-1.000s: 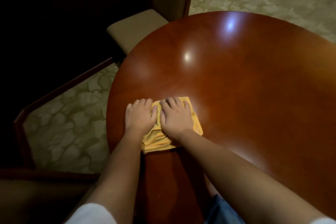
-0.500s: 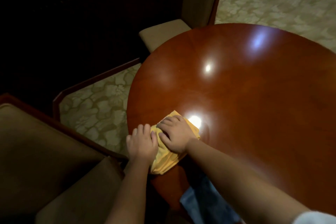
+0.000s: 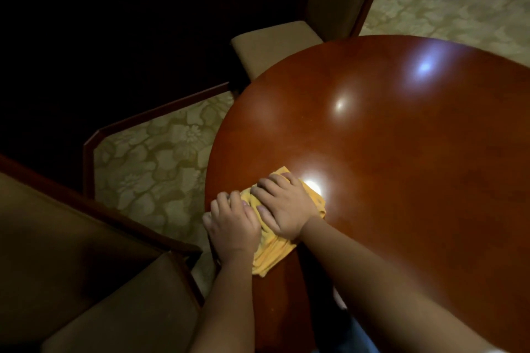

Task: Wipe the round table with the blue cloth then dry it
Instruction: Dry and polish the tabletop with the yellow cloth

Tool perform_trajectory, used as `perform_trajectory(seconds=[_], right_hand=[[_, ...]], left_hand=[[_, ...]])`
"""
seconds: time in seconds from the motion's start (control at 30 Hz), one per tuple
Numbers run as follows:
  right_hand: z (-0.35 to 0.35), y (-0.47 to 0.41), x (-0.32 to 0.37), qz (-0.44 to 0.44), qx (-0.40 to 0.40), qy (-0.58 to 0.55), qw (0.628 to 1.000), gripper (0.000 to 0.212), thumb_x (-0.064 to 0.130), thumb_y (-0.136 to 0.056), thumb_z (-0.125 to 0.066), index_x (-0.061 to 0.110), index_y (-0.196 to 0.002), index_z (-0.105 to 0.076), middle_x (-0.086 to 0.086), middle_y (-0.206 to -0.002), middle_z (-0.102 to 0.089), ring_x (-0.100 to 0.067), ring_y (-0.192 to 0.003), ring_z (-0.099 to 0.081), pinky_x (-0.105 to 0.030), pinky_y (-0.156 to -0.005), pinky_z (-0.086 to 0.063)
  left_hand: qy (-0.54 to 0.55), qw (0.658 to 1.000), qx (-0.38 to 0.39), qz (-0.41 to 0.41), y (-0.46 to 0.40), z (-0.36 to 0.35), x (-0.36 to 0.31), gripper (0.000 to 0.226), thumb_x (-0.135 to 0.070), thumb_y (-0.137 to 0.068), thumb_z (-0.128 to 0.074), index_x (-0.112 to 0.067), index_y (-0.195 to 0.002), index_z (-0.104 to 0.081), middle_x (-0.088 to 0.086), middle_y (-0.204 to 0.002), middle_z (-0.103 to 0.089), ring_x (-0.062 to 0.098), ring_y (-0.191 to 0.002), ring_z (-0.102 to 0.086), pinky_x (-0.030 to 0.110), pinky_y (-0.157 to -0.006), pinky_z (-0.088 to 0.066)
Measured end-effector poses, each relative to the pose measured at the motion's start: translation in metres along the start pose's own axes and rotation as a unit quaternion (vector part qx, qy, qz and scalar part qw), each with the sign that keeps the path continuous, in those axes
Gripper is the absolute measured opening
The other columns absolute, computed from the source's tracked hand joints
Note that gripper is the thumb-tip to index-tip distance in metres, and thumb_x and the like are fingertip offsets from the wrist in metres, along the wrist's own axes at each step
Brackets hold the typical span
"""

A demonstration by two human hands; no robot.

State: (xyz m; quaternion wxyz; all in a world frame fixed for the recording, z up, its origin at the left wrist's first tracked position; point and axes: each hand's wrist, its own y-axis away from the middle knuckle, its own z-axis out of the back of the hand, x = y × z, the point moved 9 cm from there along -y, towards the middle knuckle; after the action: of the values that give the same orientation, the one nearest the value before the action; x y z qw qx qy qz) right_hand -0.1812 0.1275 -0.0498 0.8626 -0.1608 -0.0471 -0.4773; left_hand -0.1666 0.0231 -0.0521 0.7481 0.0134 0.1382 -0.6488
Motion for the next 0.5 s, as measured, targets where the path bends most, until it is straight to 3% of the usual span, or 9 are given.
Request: perform_trajectory(seconds=[0.27, 0.37, 0.5], right_hand=[[0.003, -0.047, -0.049, -0.052, -0.020, 0.035, 0.998, 0.042, 0.040, -0.092, -0.035, 0.016, -0.114, -0.061, -0.004, -0.110, -0.061, -0.026, -0.099, -0.054, -0.041, -0.083, -0.035], [0.009, -0.045, -0.053, -0.081, -0.052, 0.055, 0.994, 0.038, 0.039, -0.089, -0.039, 0.013, -0.104, -0.063, -0.005, -0.095, -0.060, -0.026, -0.084, -0.051, -0.039, -0.074, -0.033], [0.020, -0.050, -0.047, -0.067, -0.046, 0.074, 0.994, 0.032, 0.036, -0.082, -0.041, 0.011, -0.075, -0.058, -0.008, -0.067, -0.056, -0.028, -0.061, -0.052, -0.034, -0.057, -0.037]], left_hand=[[-0.006, 0.998, -0.025, -0.051, -0.072, -0.014, -0.025, 0.034, -0.028, -0.083, -0.034, -0.009, -0.091, -0.062, 0.009, -0.087, -0.058, 0.028, -0.078, -0.055, 0.040, -0.069, -0.042], [-0.021, 0.996, 0.003, -0.088, -0.079, -0.020, -0.034, 0.032, -0.028, -0.085, -0.033, -0.011, -0.086, -0.060, 0.007, -0.079, -0.056, 0.026, -0.072, -0.054, 0.038, -0.065, -0.041], [-0.024, 0.987, 0.079, -0.140, -0.079, -0.015, -0.040, 0.034, -0.031, -0.091, -0.029, -0.012, -0.083, -0.056, 0.007, -0.073, -0.057, 0.027, -0.064, -0.057, 0.033, -0.053, -0.036]])
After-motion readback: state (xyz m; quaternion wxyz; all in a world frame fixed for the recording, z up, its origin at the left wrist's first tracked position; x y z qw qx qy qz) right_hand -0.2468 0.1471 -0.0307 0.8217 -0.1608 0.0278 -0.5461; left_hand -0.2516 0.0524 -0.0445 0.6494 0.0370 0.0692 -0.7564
